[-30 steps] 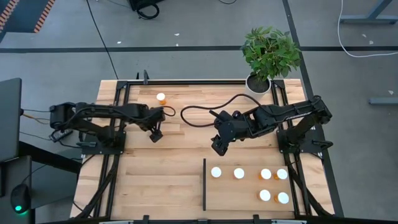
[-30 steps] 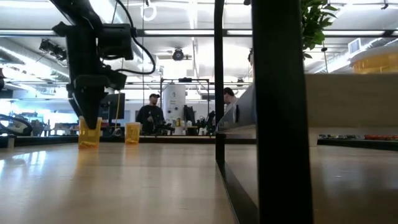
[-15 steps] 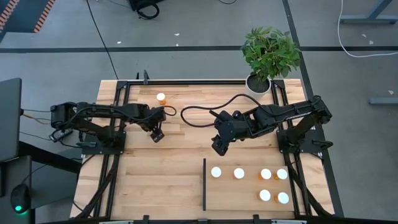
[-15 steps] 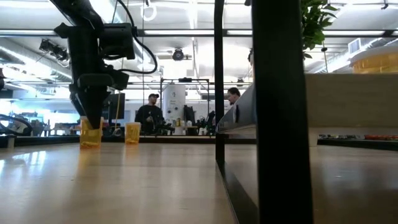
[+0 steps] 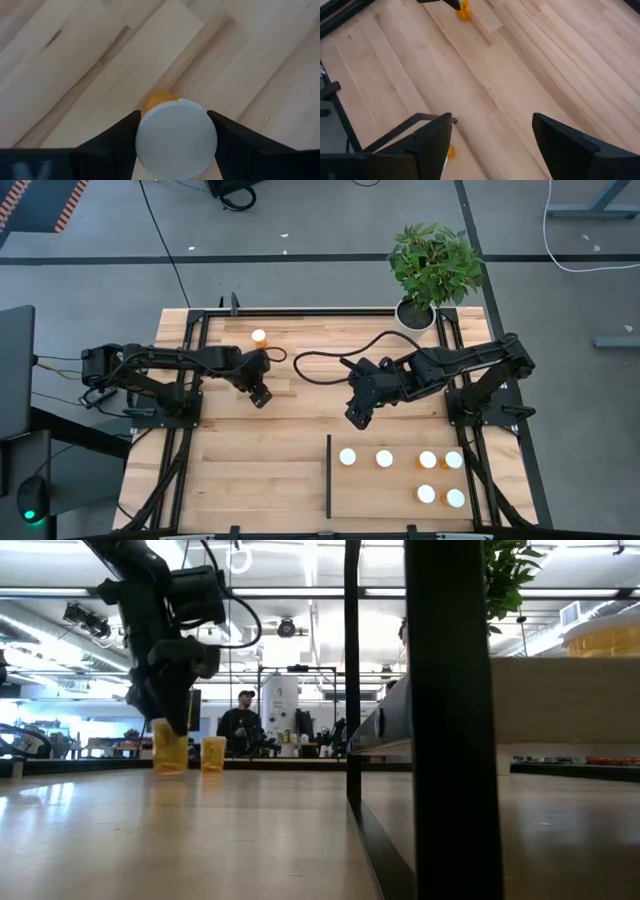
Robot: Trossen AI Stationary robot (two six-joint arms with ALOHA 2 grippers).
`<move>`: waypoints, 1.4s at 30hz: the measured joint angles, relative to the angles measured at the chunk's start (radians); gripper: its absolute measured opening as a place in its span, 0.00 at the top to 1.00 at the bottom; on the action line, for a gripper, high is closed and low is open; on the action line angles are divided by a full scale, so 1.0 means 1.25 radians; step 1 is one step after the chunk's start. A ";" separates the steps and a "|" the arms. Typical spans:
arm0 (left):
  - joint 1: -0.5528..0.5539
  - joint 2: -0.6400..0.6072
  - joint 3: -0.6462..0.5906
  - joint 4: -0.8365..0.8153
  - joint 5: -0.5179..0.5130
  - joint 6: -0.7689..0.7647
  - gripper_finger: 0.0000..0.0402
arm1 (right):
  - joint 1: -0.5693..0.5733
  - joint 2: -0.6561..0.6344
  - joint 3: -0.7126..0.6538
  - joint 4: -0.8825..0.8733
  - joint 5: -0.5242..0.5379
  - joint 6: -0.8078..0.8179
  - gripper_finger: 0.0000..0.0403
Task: Pick and place medicine bottles onto shelf by color
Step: Put the orange pill bottle on the shelf aligned with the other orange pill bottles
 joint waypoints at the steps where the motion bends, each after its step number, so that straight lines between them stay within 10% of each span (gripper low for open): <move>1: 0.000 0.000 0.006 0.001 0.000 0.001 0.45 | 0.000 -0.005 0.000 -0.004 0.000 0.000 0.29; 14: -0.021 0.118 0.178 -0.012 -0.002 0.073 0.47 | -0.016 -0.080 0.000 -0.058 0.043 0.037 0.29; 42: -0.127 0.659 0.881 -0.140 0.001 0.304 0.43 | 0.067 -0.183 0.000 -0.253 0.027 0.248 0.29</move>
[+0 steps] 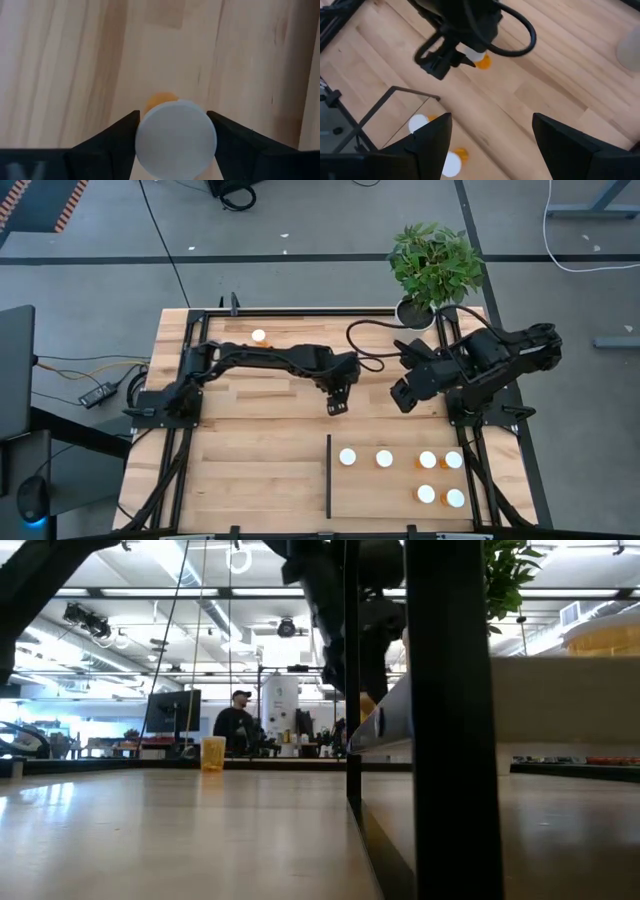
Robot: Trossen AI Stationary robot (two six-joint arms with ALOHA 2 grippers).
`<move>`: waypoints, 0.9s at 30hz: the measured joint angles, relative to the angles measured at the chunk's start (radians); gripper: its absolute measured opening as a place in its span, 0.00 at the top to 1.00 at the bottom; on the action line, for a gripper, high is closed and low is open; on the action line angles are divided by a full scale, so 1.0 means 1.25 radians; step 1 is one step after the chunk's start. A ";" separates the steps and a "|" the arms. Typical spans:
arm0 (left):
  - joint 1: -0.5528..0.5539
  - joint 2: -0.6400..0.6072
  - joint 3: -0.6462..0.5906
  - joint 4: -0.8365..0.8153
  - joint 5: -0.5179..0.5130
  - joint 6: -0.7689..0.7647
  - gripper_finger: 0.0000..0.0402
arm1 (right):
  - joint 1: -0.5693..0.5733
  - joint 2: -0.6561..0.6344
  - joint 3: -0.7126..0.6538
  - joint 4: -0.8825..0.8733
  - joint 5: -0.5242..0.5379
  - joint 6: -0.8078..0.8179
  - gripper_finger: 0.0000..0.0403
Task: Pick and place medicine bottles onto shelf by color
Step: Put the orange pill bottle on the shelf aligned with the other orange pill bottles
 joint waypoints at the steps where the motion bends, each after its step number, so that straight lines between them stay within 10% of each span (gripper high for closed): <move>1: 0.000 0.008 0.008 0.001 0.001 0.000 0.44 | 0.003 -0.002 0.000 -0.001 0.000 0.000 0.29; 27: 0.001 0.045 0.002 0.008 0.001 0.007 0.30 | 0.003 -0.005 0.000 0.000 0.010 -0.017 0.29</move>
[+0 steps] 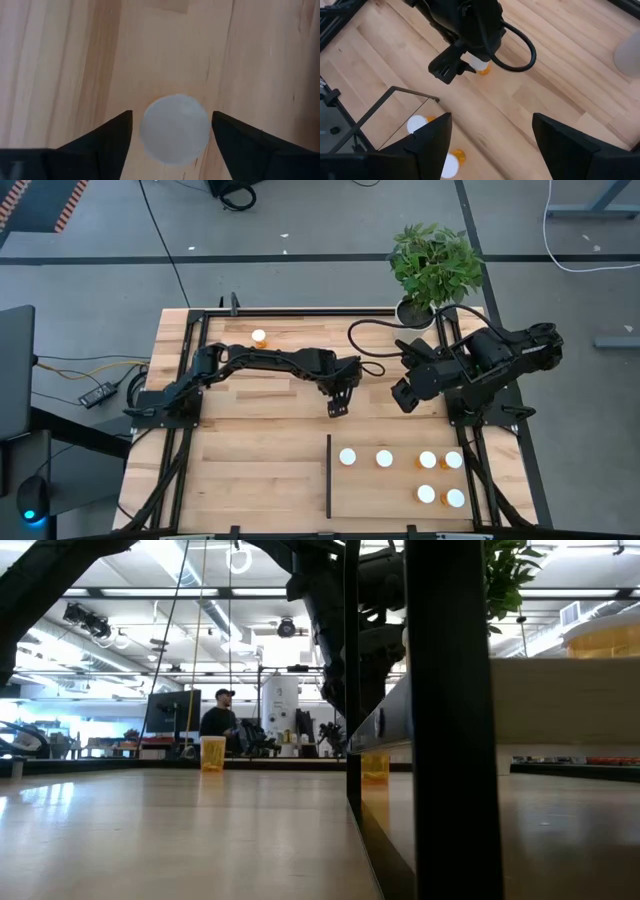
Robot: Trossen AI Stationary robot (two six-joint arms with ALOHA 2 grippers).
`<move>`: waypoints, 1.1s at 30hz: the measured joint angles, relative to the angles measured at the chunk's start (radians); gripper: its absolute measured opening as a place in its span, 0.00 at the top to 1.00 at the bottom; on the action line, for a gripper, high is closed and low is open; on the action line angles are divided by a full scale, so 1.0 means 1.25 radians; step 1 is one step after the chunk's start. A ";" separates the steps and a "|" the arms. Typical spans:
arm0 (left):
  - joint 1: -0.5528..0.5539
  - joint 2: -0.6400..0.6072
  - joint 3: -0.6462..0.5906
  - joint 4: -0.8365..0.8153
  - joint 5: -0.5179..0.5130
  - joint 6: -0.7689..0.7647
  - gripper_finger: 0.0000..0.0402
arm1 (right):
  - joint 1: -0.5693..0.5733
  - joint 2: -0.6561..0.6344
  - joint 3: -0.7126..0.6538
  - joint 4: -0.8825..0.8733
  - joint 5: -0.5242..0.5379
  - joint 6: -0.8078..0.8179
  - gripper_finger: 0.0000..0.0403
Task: Pick and place medicine bottles onto shelf by color
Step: Put the orange pill bottle on the shelf aligned with the other orange pill bottles
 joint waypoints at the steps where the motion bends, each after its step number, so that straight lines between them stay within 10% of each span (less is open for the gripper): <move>1: 0.002 -0.005 -0.001 -0.010 0.000 0.000 0.28 | 0.000 0.000 0.000 0.000 0.002 0.000 0.29; 13: 0.013 -0.086 -0.001 -0.043 0.042 -0.017 0.09 | 0.000 0.000 0.000 0.000 0.031 -0.070 0.29; 24: 0.048 -0.174 -0.041 -0.100 0.040 0.002 0.21 | -0.041 0.024 0.000 0.000 0.044 -0.141 0.32; 33: 0.079 -0.411 -0.365 -0.022 0.038 -0.041 0.25 | -0.107 0.026 -0.077 0.072 0.002 -0.276 0.32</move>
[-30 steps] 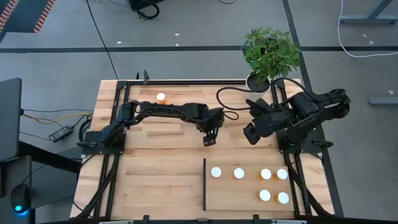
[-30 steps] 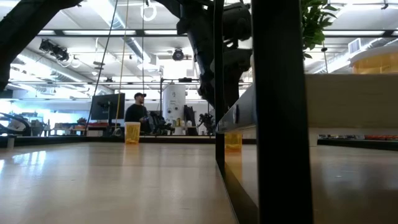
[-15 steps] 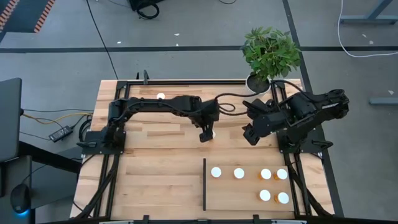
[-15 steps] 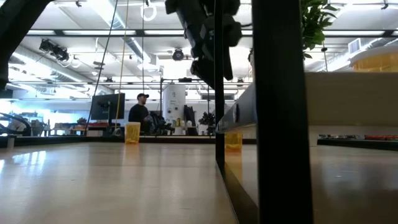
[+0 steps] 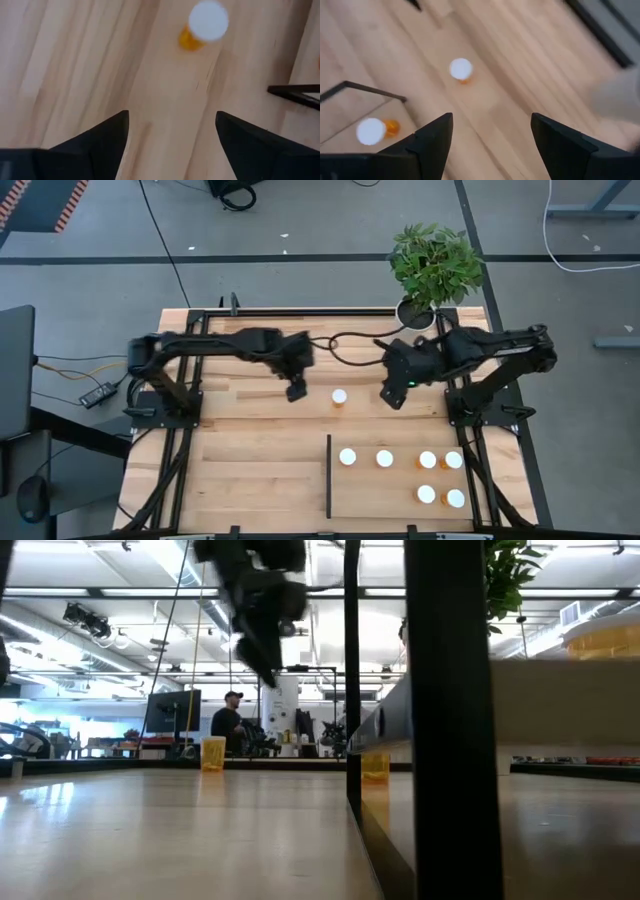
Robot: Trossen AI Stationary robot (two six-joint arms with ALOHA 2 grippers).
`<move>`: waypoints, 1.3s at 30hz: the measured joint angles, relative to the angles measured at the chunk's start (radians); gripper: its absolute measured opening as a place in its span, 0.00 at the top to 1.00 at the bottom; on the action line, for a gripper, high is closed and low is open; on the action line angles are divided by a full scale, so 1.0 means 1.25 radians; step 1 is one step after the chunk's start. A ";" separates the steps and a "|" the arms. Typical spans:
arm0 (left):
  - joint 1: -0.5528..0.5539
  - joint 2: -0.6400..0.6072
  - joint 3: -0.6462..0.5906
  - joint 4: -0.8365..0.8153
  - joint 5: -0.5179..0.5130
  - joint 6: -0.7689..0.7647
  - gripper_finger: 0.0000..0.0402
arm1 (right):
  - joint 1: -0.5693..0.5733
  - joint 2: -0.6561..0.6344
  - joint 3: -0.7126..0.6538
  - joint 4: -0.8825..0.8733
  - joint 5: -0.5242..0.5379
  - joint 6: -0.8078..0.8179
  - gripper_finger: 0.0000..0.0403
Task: Pick and place medicine bottles onto shelf by color
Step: Put the orange pill bottle on the shelf aligned with the other orange pill bottles
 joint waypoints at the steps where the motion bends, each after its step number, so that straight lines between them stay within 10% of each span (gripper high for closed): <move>1: 0.003 -0.037 -0.043 0.012 0.000 -0.017 0.25 | -0.014 0.000 -0.020 0.041 -0.018 -0.025 0.32; 15: -0.040 -0.396 -0.375 0.067 -0.065 -0.329 0.25 | -0.179 0.207 -0.140 0.369 -0.245 -0.417 0.22; 39: -0.192 -0.429 -0.388 0.045 -0.142 -0.449 0.25 | -0.224 0.435 -0.097 0.389 -0.276 -0.500 0.17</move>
